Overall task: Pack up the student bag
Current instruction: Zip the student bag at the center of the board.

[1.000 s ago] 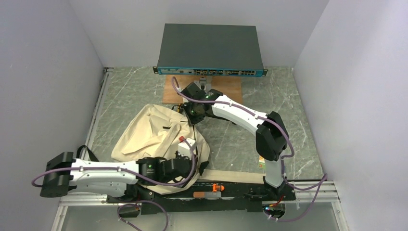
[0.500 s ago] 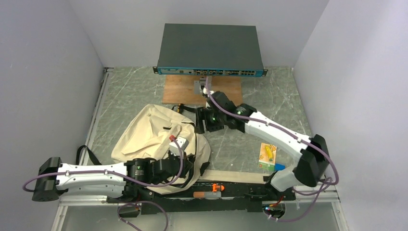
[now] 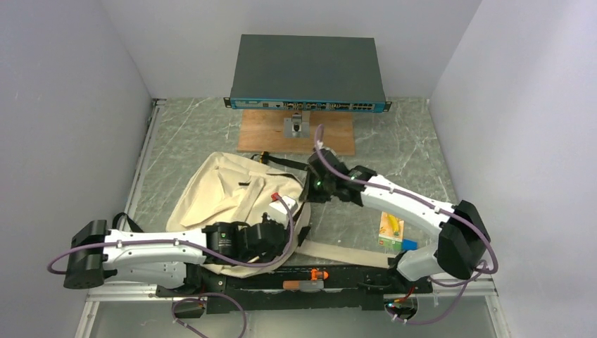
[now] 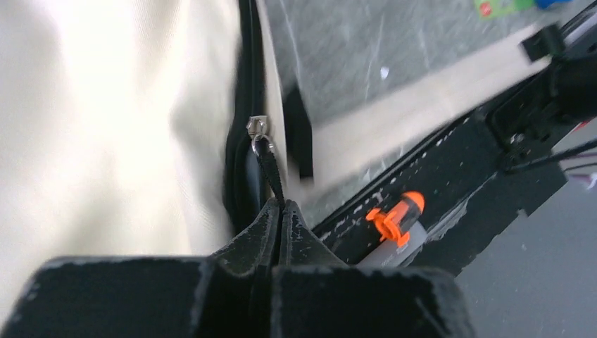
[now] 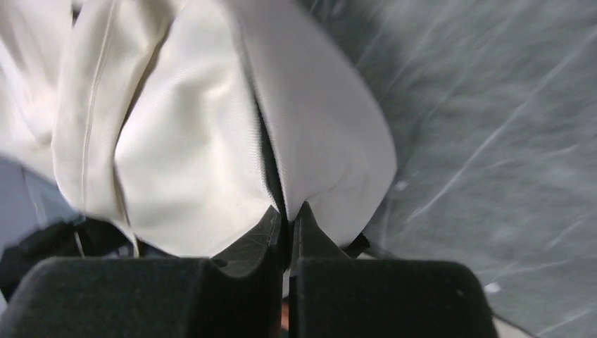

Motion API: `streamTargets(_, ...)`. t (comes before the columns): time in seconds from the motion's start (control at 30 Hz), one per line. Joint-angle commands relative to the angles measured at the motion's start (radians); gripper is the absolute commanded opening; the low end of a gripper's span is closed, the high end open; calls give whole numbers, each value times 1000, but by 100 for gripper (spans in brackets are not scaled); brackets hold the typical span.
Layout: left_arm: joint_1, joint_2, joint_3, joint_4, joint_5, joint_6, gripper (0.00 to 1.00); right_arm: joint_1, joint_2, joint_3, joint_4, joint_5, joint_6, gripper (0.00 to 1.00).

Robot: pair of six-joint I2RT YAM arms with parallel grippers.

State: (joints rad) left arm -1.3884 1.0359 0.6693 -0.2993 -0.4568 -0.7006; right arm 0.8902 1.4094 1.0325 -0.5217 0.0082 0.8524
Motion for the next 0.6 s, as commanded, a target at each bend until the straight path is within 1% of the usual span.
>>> streamTargets(0.0,-35,58,17,-158,104,-63,0,-211,-65,37,162,160,-166,0)
streamTargets(0.03,-56,57,1,-193,102,-89,0,-245,-57,51,175,132,-206,0)
streamTargets(0.1,-87,38,-22,-302,91,-144,0,-282,-44,74,202,122,-303,0)
streamTargets(0.17,-106,-18,-43,-392,73,-197,0,-305,-30,70,240,101,-384,0)
streamTargets(0.23,-108,-99,-71,-394,54,-204,0,-309,-7,103,174,76,-421,1)
streamTargets(0.3,-102,-139,-79,-324,27,-155,0,-285,-16,97,101,45,-393,37)
streamTargets(0.33,-94,-137,-61,-308,9,-137,0,-253,-38,86,63,56,-362,49)
streamTargets(0.37,-81,-124,-43,-298,5,-121,0,-207,-62,70,21,92,-316,58)
streamTargets(0.4,-70,-108,-23,-282,2,-98,0,-161,-88,51,-19,132,-264,65)
streamTargets(0.43,-66,-92,-5,-259,-1,-76,0,-117,-127,14,-34,144,-199,68)
streamTargets(0.5,-59,-64,20,-206,8,-30,0,-26,-179,-86,23,85,-69,72)
streamTargets(0.57,-53,-41,44,-173,23,5,0,39,-200,-168,126,54,75,77)
